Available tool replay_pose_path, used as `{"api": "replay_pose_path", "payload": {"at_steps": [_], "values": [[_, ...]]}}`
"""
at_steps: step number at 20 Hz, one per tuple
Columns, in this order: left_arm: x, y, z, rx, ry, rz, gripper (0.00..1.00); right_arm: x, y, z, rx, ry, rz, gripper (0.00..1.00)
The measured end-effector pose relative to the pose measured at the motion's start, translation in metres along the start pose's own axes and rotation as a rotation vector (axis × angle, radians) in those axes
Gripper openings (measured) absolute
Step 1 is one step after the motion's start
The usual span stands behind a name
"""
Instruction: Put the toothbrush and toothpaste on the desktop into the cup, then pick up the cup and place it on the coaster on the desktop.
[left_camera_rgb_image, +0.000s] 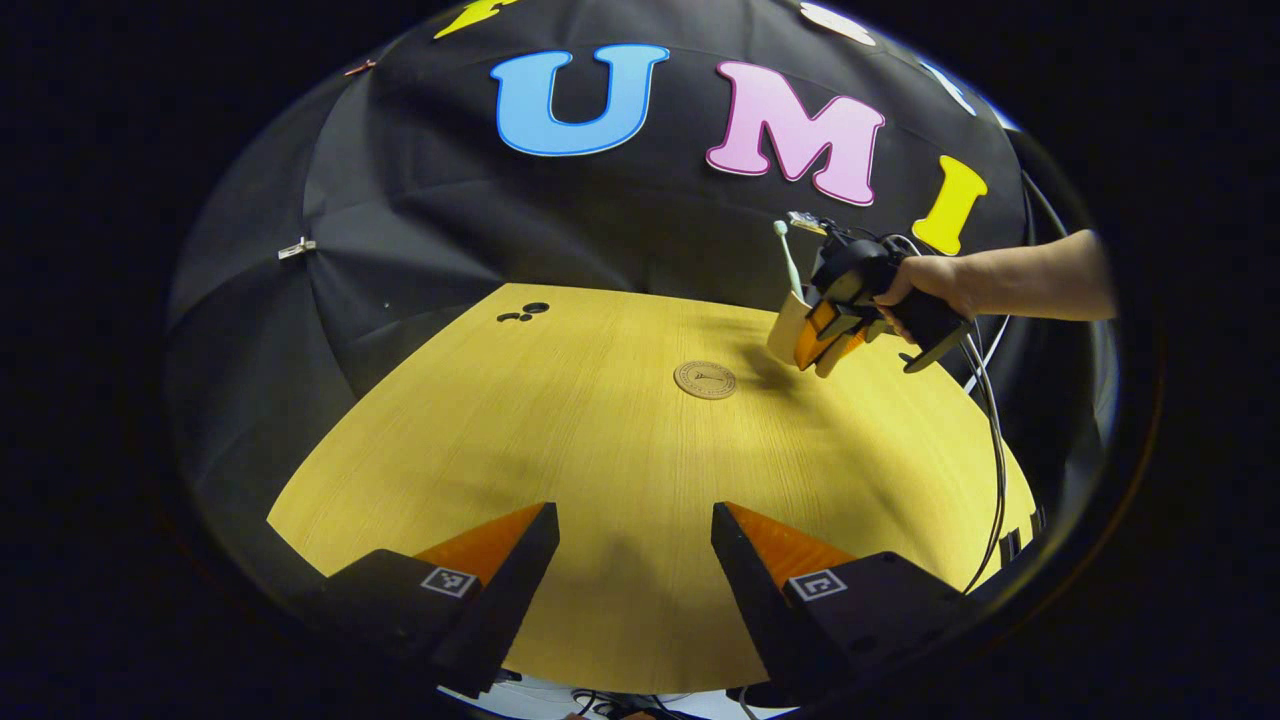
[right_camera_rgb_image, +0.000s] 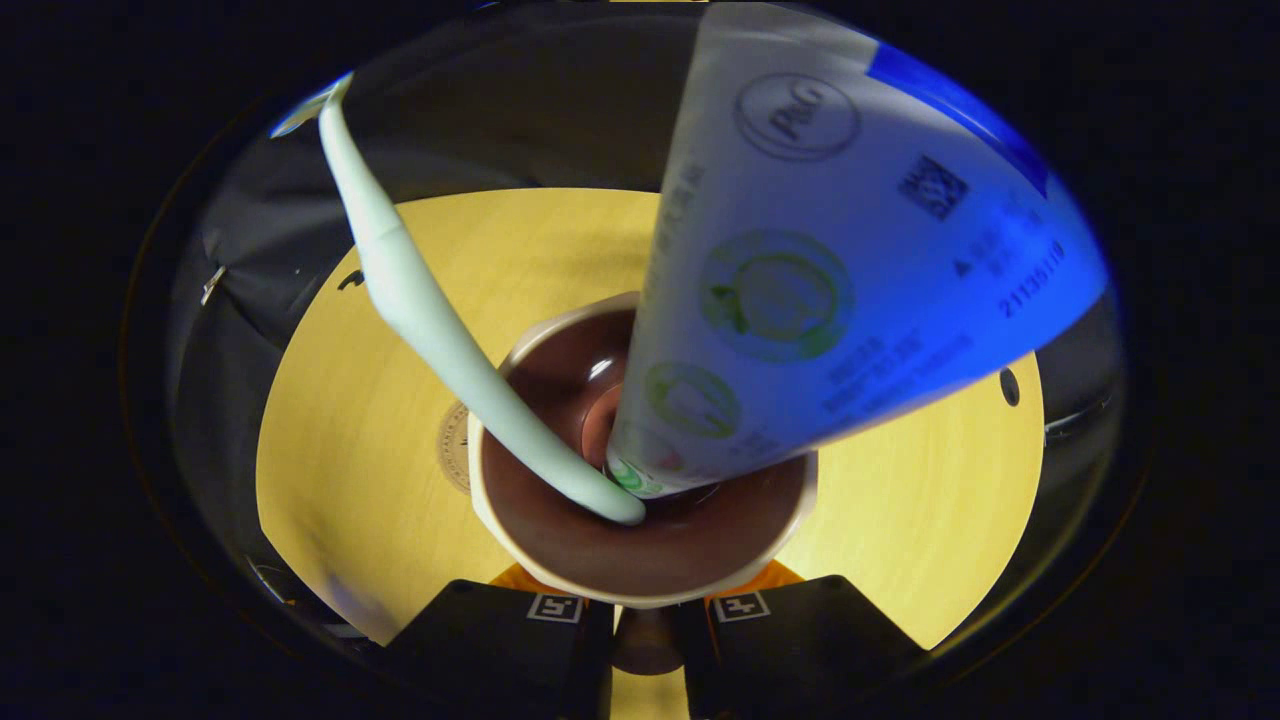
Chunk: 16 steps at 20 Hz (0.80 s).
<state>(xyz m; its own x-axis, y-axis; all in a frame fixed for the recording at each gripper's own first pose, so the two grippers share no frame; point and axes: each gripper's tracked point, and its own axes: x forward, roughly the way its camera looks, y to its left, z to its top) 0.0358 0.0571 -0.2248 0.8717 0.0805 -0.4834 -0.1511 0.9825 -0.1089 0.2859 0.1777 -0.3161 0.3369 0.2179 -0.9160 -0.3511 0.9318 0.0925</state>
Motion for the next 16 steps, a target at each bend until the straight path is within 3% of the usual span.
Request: {"api": "replay_pose_path", "payload": {"at_steps": [8, 14, 16], "values": [[-0.009, 0.023, -0.012, -0.062, 0.005, 0.037, 0.97, 0.015, 0.072, 0.002, -0.098, 0.036, 0.037, 0.38], [-0.014, 0.037, -0.022, -0.1, 0.021, 0.065, 0.97, 0.028, 0.096, -0.003, -0.15, 0.075, 0.029, 0.38], [-0.016, 0.04, -0.024, -0.104, 0.022, 0.072, 0.97, 0.029, 0.098, -0.006, -0.16, 0.075, 0.018, 0.32]]}}
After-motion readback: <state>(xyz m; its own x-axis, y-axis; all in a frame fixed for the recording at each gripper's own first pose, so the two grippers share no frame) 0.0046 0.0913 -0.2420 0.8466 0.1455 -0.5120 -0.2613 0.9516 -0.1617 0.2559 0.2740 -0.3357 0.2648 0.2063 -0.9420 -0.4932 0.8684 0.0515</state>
